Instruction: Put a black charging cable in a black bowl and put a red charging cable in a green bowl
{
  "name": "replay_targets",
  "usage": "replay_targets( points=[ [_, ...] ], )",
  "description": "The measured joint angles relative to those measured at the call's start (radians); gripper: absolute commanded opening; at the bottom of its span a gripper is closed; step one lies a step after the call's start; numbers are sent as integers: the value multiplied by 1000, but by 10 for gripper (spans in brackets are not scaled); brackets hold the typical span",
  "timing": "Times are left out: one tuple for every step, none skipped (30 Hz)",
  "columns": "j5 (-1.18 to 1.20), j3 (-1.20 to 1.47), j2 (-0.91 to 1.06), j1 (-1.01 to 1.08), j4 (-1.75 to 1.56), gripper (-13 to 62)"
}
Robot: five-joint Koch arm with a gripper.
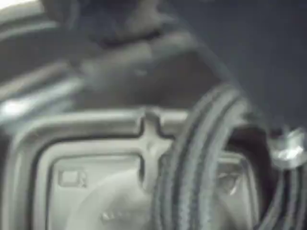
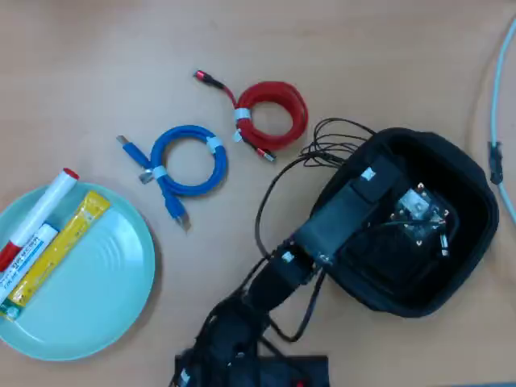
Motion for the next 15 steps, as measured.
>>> replay_targets(
  points=[
    [0,-2,40,-2,12,409],
    [-2,-2,87,-3,21,409],
    [-2,-2,143,-8,28,409],
    [-2,-3,198,-21,34,409],
    [-2,-3,250,-40,38,409],
    [-2,-3,302,-67,44,409],
    [-2,-3,351,-100,49,409],
    [-2,3,400,-135,52,410],
    [-2,25,448,-176,55,410],
    [-3,58,495,-221,58,410],
    [-3,101,534,-262,61,410],
    [-3,143,561,-308,63,410],
    [-2,175,575,-360,64,410],
    [-3,195,578,-414,63,413],
    [-3,210,578,-468,63,415]
  ],
)
